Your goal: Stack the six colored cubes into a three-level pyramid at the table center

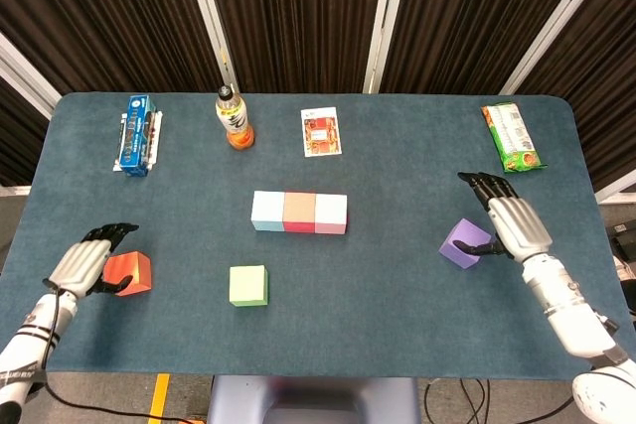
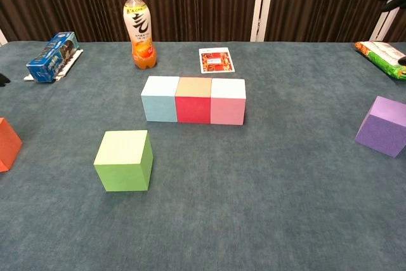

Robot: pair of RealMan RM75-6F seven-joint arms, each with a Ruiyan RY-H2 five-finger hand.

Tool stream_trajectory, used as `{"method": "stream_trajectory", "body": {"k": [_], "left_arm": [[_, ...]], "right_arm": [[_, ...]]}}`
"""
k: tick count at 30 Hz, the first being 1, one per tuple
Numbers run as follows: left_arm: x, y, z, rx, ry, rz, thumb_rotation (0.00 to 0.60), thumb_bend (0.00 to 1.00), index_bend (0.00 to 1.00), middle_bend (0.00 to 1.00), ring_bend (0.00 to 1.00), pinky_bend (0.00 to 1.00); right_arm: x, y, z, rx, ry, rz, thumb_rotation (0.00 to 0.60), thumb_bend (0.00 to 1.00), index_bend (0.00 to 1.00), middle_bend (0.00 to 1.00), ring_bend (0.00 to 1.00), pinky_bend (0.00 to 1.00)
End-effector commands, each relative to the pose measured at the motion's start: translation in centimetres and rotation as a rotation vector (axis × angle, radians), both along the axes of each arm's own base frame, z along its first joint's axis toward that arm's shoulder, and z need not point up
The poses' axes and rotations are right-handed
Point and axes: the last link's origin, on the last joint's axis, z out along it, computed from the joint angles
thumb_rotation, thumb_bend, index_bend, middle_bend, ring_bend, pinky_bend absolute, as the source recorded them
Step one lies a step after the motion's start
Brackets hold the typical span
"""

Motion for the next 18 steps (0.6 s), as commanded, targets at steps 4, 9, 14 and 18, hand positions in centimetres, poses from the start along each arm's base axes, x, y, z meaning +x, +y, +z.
{"method": "stream_trajectory", "body": {"k": [4,9,14,18], "left_arm": [[-1.4,-1.5,-0.6,-0.026,-0.01,0.057,0.6,0.36,0.02,0.01,0.0,0.09],[-2.3,-1.7,-1.5,-0.014,0.005,0.083,0.6,0.36,0.0,0.0,0.0,0.08],[-2.8,-1.8,-2.2,-0.027,0.005,0.102,0.6,0.36,0.0,0.0,0.0,0.08],[-3.2,-1.7,-2.6,-0.028,0.019,0.101,0.6,0.36,0.0,0.0,0.0,0.08]], "right_arm": [[-0.4,0.2,-0.3,0.015,-0.001,0.002,0.6,0.3,0.01,0.18,0.0,0.03],[-0.3,0.3,-0.4,0.02,0.001,0.007,0.6,0.3,0.01,0.18,0.0,0.03],[-0.5,0.5,-0.5,0.02,-0.002,-0.001,0.6,0.3,0.01,0.18,0.0,0.03],[-0.6,0.5,-0.5,0.018,-0.005,-0.009,0.6,0.3,0.01,0.18,0.0,0.03]]}}
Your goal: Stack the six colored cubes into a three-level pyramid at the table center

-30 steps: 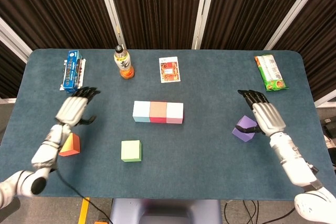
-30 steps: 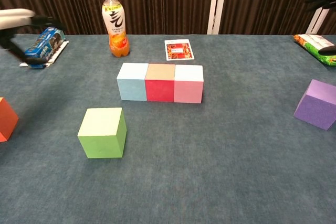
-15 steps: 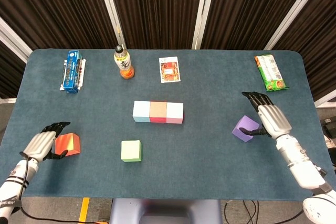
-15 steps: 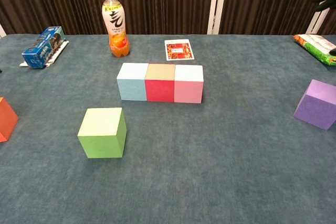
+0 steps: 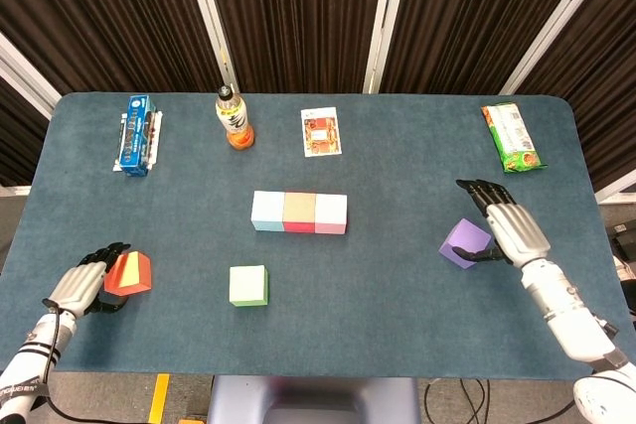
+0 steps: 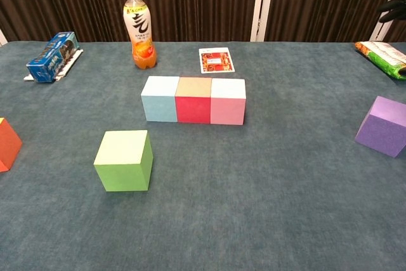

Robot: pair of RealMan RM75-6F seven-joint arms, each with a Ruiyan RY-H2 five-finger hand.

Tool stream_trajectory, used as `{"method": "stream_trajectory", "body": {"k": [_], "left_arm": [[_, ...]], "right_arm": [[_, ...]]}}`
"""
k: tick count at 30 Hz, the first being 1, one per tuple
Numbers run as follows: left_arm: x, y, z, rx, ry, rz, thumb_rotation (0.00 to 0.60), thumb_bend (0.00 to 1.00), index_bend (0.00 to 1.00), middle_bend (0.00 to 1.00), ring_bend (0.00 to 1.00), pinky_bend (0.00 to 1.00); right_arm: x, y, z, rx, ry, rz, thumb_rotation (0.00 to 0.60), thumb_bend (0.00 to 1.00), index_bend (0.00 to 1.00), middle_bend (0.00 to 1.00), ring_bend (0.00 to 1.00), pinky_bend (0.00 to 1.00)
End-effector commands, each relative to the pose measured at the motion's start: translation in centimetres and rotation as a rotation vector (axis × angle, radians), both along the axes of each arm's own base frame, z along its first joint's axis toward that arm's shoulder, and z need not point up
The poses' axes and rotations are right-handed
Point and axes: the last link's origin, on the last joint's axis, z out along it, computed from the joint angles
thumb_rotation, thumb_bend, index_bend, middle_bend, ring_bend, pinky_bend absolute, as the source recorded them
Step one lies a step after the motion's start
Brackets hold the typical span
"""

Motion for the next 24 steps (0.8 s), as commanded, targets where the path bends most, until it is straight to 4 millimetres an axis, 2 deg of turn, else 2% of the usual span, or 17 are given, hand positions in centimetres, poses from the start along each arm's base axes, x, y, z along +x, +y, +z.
{"method": "stream_trajectory", "body": {"k": [1,6,9,11,13,14,19,24], "left_arm": [[-0.3,0.1,-0.2,0.001,0.017,-0.001,0.6,0.35,0.0,0.0,0.0,0.08],[-1.0,0.7,-0.5,0.009,0.042,0.006,0.6,0.35,0.0,0.0,0.0,0.08],[-1.2,1.2,-0.7,0.03,0.057,-0.003,0.6,0.35,0.05,0.01,0.0,0.09],[-1.1,1.7,-0.7,0.053,0.059,-0.019,0.6,0.35,0.14,0.07,0.05,0.12],[-0.7,2.1,-0.8,0.073,0.05,-0.043,0.6,0.34,0.28,0.23,0.18,0.22],[-0.3,2.3,-0.7,0.083,0.046,-0.058,0.6,0.34,0.33,0.28,0.23,0.27],[3.1,4.2,0.3,0.108,0.006,-0.163,0.6,0.35,0.36,0.35,0.3,0.34],[8.5,6.9,1.3,0.104,-0.051,-0.293,0.6,0.35,0.36,0.36,0.32,0.37]], "right_arm": [[0.0,0.0,0.0,-0.003,-0.001,-0.001,0.6,0.3,0.01,0.18,0.0,0.03],[0.0,0.1,-0.1,0.001,0.0,-0.004,0.6,0.3,0.01,0.18,0.0,0.03],[-0.1,0.2,-0.3,0.005,-0.005,-0.011,0.6,0.3,0.01,0.18,0.0,0.03],[-0.2,0.2,-0.3,0.005,-0.005,-0.014,0.6,0.3,0.01,0.18,0.0,0.03],[-0.3,0.3,-0.4,0.004,-0.005,-0.016,0.6,0.3,0.01,0.18,0.0,0.03],[-0.3,0.4,-0.3,0.003,-0.005,-0.017,0.6,0.3,0.01,0.18,0.0,0.03],[-0.5,0.6,0.0,-0.012,-0.012,-0.028,0.6,0.3,0.01,0.18,0.0,0.03],[-0.7,0.9,0.5,-0.026,-0.019,-0.035,0.6,0.3,0.01,0.18,0.0,0.02]]}}
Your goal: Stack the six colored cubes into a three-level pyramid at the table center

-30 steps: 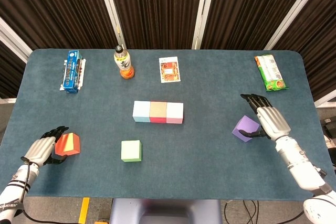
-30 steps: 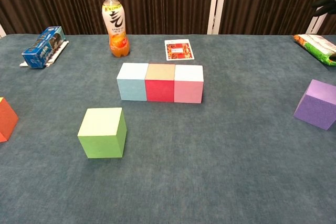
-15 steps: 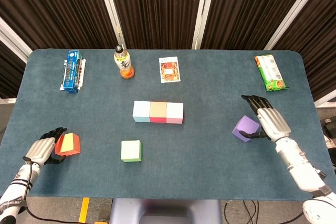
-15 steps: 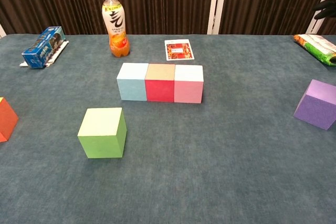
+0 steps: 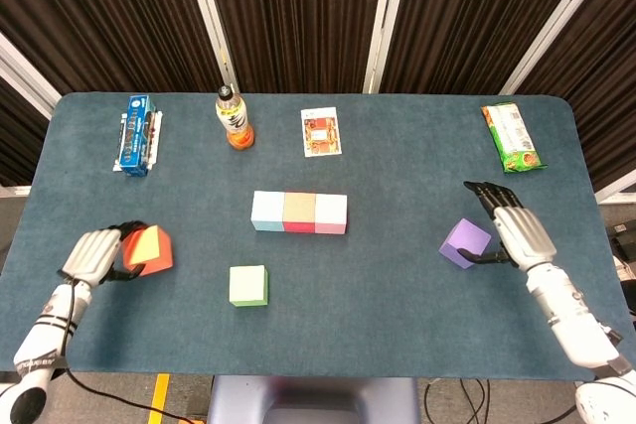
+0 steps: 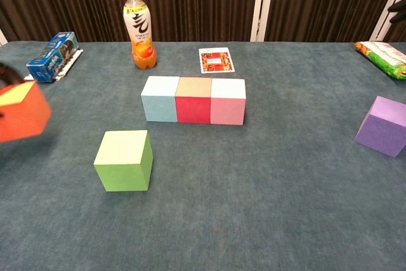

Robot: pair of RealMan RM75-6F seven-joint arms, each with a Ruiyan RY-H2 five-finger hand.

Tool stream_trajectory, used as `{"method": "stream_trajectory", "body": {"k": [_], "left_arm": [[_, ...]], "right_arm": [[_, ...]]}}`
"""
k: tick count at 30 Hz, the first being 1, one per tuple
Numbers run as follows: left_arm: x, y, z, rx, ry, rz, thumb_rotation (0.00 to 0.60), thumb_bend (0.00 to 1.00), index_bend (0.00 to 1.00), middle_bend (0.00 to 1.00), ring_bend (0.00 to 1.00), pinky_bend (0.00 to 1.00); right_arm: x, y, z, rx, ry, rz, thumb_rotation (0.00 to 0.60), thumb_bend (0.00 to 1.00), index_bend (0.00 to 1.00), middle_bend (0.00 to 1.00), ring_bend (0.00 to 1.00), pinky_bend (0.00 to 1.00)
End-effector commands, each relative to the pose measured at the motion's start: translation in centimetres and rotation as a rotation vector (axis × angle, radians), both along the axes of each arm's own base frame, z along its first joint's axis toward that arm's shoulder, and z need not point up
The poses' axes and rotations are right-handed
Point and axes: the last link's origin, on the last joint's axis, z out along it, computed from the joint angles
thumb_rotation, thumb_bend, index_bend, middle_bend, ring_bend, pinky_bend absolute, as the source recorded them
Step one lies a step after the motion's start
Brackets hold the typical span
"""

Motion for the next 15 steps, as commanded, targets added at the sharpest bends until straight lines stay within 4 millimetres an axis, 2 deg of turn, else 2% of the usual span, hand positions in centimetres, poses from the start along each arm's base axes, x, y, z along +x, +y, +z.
{"method": "stream_trajectory", "body": {"k": [1,5,9,15], "left_arm": [[4.5,2.2,0.6,-0.004,-0.018,-0.119,0.6,0.35,0.36,0.35,0.32,0.37],[9.0,4.1,-0.1,-0.013,-0.017,-0.213,0.6,0.35,0.36,0.34,0.32,0.35],[13.1,5.5,-1.9,-0.056,-0.024,-0.273,0.6,0.35,0.35,0.33,0.31,0.34],[17.6,7.0,-4.8,-0.074,-0.027,-0.327,0.6,0.35,0.34,0.33,0.29,0.33]], "right_arm": [[-0.1,0.1,0.2,-0.004,-0.003,-0.004,0.6,0.3,0.01,0.18,0.0,0.03],[-0.3,0.3,0.4,-0.01,-0.007,-0.012,0.6,0.3,0.01,0.18,0.0,0.03],[-0.4,0.6,0.7,-0.016,-0.01,-0.016,0.6,0.3,0.01,0.18,0.0,0.03],[-0.5,0.7,1.2,-0.027,-0.008,-0.026,0.6,0.3,0.01,0.18,0.0,0.03]]}}
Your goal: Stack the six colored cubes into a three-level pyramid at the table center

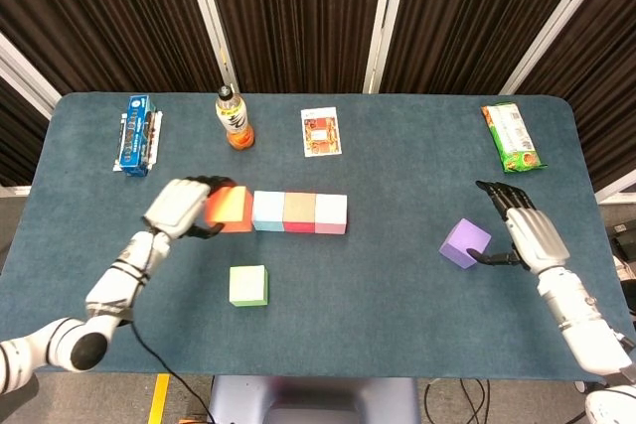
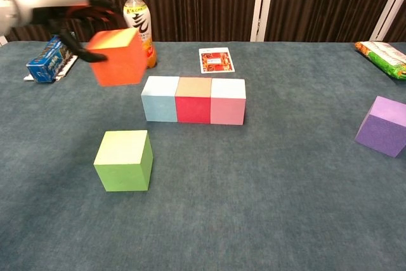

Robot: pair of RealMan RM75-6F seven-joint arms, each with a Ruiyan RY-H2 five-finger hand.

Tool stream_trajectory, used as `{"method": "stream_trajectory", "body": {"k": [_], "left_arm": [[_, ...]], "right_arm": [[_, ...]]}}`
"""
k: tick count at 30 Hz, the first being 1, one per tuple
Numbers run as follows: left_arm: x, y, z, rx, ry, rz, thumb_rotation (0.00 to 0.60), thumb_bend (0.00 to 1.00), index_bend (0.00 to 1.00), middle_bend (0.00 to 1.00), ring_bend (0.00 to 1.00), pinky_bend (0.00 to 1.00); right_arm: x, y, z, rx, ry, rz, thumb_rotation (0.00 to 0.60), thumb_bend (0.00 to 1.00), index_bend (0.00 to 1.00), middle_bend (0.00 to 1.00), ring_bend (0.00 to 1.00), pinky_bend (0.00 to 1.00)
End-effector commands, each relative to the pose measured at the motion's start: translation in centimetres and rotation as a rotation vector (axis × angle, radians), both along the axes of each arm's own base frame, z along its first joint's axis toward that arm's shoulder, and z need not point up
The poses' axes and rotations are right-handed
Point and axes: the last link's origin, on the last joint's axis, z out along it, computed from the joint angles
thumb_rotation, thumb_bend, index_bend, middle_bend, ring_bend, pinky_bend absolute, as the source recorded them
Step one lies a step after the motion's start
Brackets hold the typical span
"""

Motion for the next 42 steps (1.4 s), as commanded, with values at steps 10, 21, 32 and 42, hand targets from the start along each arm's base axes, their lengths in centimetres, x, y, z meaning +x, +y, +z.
{"method": "stream_trajectory", "body": {"k": [10,21,32,42], "left_arm": [[6.3,2.5,-5.0,0.017,0.061,-0.107,0.6,0.34,0.34,0.32,0.28,0.3],[6.1,3.7,-6.3,0.016,0.114,-0.074,0.6,0.34,0.33,0.32,0.28,0.29],[5.4,4.0,-6.9,0.016,0.12,-0.03,0.6,0.35,0.32,0.31,0.27,0.29],[6.1,4.0,-7.5,0.005,0.094,-0.006,0.6,0.35,0.32,0.31,0.27,0.28]], "right_arm": [[-0.3,0.3,0.0,0.001,0.002,-0.023,0.6,0.3,0.01,0.18,0.0,0.02],[-0.6,0.0,-0.2,0.001,0.006,-0.039,0.6,0.3,0.01,0.18,0.0,0.02],[-0.8,-0.2,-0.3,0.003,0.007,-0.043,0.6,0.3,0.01,0.18,0.0,0.02],[-1.1,-0.1,-0.1,0.0,0.007,-0.053,0.6,0.3,0.01,0.18,0.0,0.02]]}}
